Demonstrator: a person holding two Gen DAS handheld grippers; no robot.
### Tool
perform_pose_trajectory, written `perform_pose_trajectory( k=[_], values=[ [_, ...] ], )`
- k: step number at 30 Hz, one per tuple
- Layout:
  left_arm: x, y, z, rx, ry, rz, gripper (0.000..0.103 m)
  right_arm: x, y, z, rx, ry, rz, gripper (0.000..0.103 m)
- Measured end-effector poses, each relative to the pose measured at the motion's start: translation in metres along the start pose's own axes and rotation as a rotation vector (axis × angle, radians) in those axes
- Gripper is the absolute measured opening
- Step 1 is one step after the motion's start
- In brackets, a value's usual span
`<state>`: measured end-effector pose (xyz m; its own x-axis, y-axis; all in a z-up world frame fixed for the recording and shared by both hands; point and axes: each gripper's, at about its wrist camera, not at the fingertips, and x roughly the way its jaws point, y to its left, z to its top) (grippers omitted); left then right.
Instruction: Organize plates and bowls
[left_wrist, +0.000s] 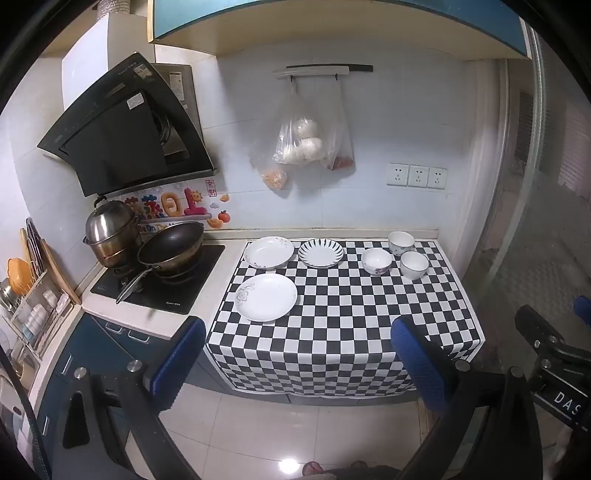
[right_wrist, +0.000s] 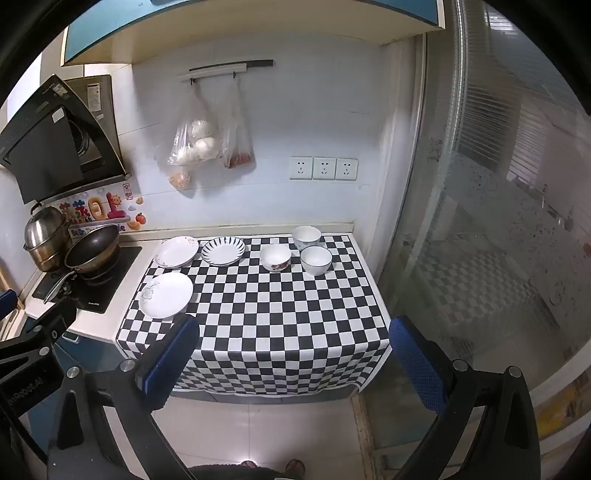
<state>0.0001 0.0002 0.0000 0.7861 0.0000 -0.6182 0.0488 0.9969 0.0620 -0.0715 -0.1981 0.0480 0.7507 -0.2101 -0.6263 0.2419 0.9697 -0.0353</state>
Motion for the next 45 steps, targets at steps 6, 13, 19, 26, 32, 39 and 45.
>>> perform_pose_trajectory(
  k=[6,13,19,26,32,39,45],
  values=[
    [0.001,-0.002,0.001,0.005,-0.005,0.005,0.103,0.000,0.000,0.000,-0.003,-0.001,-0.002,0.103],
    [0.002,-0.006,0.002,0.009,-0.009,0.005,0.103,0.000,0.001,0.000,-0.005,-0.003,0.003,0.103],
    [0.002,-0.006,0.002,0.010,-0.009,0.005,0.103,0.005,-0.002,0.008,-0.008,-0.007,-0.009,0.103],
    [0.000,-0.005,0.002,0.012,-0.010,0.005,0.103,0.003,-0.006,0.011,-0.004,-0.007,-0.004,0.103],
    [0.000,-0.005,0.002,0.014,-0.008,0.003,0.103,0.004,-0.002,0.009,0.004,-0.010,-0.007,0.103],
    [0.001,-0.007,0.001,0.013,-0.007,0.004,0.103,0.003,0.002,0.005,0.004,-0.016,-0.012,0.103],
    [0.006,-0.007,0.004,0.015,-0.003,0.003,0.103,0.004,0.001,0.003,0.004,-0.015,-0.011,0.103]
  ],
)
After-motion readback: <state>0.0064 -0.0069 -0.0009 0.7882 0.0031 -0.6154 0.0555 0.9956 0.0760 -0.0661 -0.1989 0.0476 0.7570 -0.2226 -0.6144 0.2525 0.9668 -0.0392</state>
